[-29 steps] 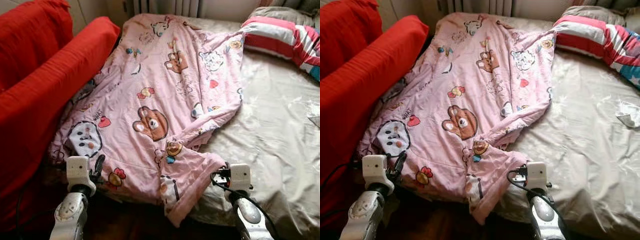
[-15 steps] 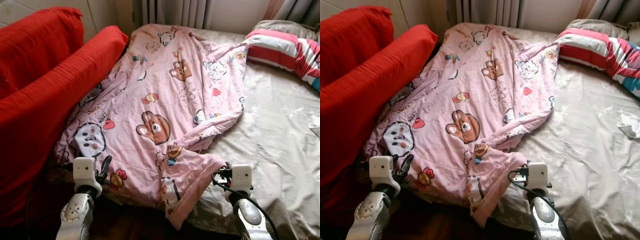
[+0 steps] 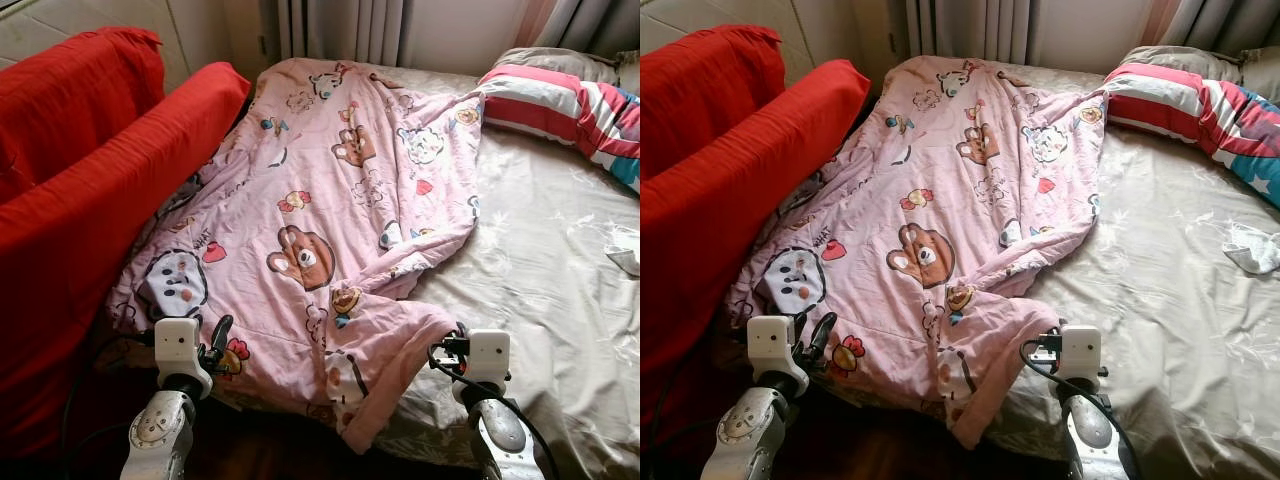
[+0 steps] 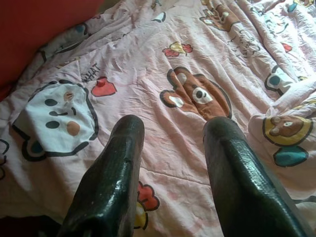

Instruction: Clean up the room

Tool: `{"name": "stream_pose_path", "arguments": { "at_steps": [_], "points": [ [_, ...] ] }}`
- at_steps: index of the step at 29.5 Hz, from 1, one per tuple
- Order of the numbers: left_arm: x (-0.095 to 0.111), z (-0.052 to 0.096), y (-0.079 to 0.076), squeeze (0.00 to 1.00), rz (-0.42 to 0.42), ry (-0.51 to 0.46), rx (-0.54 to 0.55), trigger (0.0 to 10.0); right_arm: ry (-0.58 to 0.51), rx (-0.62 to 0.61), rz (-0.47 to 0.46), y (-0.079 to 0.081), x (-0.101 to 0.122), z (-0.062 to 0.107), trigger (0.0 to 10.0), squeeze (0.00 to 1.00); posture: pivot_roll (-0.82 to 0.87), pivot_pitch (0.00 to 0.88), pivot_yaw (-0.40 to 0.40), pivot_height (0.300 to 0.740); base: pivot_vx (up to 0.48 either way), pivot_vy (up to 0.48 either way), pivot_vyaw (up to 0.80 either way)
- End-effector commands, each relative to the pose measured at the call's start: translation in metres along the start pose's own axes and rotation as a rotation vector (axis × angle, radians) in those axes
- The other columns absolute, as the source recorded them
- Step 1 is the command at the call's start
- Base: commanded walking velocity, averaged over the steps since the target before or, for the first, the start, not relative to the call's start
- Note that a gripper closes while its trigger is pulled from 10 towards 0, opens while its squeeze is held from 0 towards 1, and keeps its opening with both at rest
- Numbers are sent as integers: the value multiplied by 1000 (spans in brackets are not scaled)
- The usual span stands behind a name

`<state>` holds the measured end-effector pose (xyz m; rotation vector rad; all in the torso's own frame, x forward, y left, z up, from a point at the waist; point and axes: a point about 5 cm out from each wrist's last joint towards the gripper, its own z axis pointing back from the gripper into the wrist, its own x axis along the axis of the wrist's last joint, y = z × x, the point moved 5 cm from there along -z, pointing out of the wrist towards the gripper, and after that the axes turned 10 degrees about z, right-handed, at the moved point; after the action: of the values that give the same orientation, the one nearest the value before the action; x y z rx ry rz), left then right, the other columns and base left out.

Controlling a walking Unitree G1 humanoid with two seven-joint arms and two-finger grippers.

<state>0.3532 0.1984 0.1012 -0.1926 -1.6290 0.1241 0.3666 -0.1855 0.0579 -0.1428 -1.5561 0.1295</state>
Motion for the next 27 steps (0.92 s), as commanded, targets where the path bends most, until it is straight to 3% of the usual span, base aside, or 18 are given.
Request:
{"name": "stream_pose_path", "arguments": {
  "at_steps": [1, 22, 24, 27],
  "points": [
    [-5, 4, 2, 0, 10, 10, 8, 10000, -17, -10, -18, 0, 0, 4, 10000, 0, 99, 244, -10, 740, -240, 0, 0],
    [-4, 6, 2, 0, 15, 6, 7, 10000, -43, -25, -16, -5, 6, 2, 10000, 0, 99, 252, -13, 740, -296, 0, 0],
    [-4, 6, 2, 0, 15, 6, 7, 10000, -53, -47, -8, -9, 8, 2, 10000, 0, 100, 252, -12, 740, -313, 0, 0],
    [-6, 6, 3, 0, -4, 18, 15, 10000, -124, -161, 62, -27, 24, 2, 10000, 0, 102, 253, -10, 740, -96, 0, 0]
  ]
}}
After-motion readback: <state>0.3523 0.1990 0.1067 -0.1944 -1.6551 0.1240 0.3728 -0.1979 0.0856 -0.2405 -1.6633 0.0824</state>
